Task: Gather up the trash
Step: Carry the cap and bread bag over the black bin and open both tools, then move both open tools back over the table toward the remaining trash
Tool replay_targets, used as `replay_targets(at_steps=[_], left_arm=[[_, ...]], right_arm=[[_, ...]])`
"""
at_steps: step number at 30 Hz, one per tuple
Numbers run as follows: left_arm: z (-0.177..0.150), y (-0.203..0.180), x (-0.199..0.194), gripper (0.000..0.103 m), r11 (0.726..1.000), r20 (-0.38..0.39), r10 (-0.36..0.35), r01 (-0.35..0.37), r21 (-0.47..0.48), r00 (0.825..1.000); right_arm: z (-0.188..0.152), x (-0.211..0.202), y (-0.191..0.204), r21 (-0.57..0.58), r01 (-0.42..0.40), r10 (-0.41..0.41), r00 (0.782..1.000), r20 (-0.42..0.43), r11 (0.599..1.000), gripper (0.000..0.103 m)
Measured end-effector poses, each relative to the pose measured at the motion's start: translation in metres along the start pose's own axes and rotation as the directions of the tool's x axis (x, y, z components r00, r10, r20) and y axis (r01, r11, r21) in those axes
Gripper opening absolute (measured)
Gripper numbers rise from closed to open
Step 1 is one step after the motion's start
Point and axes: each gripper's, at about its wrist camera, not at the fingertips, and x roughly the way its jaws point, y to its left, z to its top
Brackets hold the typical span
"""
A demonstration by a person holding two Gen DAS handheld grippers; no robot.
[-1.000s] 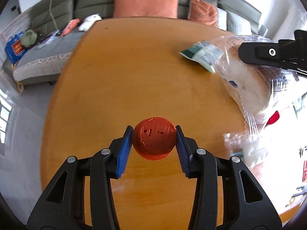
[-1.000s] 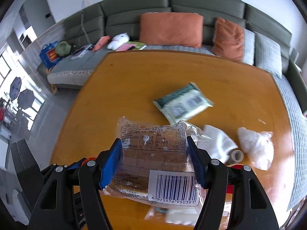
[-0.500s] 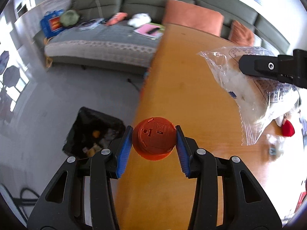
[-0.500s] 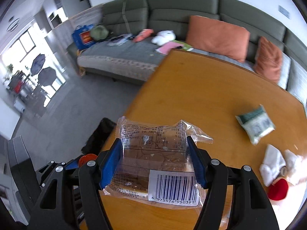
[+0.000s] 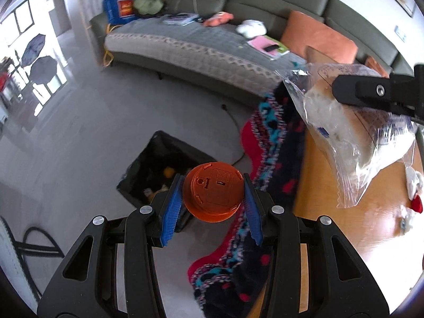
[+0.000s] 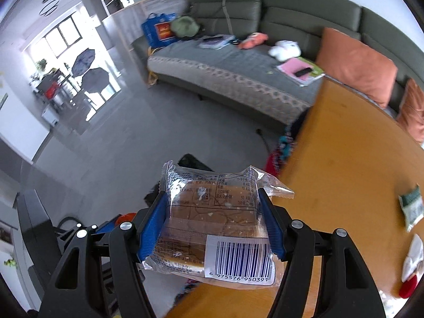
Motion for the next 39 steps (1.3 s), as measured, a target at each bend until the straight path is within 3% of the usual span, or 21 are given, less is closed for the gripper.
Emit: replay_targets(at_steps=[11, 12, 13, 14, 27, 39], left_arm=[[0.022, 0.1, 0.034, 0.044, 0.986, -0.064, 0.121, -0.127, -0.111, 0.991], [0.025, 0.104, 0.037, 0.06, 0.984, -0.072, 0.13, -0.138, -0.112, 0.989], [0.03, 0.11, 0.041, 0.092, 0.98, -0.081, 0.151, -0.16, -0.117, 0.985], [0.032, 0.115, 0.041, 0.097, 0.976, -0.072, 0.169, -0.176, -0.125, 0.983], [0.029, 0.135, 0.039, 0.097, 0.964, -0.067, 0.202, -0.211, -0.161, 0.977], [0.024, 0.094, 0.003, 0.097, 0.981, -0.002, 0.168, -0.167, -0.099, 0.986]], right_arm=[[0.057, 0.082, 0.094, -0.112, -0.062, 0.054, 0.996, -0.074, 0.992, 0.071], [0.06, 0.086, 0.099, -0.118, -0.061, 0.052, 0.996, -0.079, 0.991, 0.073], [0.064, 0.09, 0.104, -0.124, -0.056, 0.047, 0.996, -0.072, 0.991, 0.074], [0.071, 0.095, 0.108, -0.133, -0.035, 0.027, 0.998, -0.058, 0.99, 0.075], [0.083, 0.094, 0.102, -0.105, -0.037, 0.033, 0.999, -0.038, 0.994, 0.076], [0.058, 0.037, 0.056, -0.013, -0.032, 0.032, 0.999, 0.002, 0.999, 0.076]])
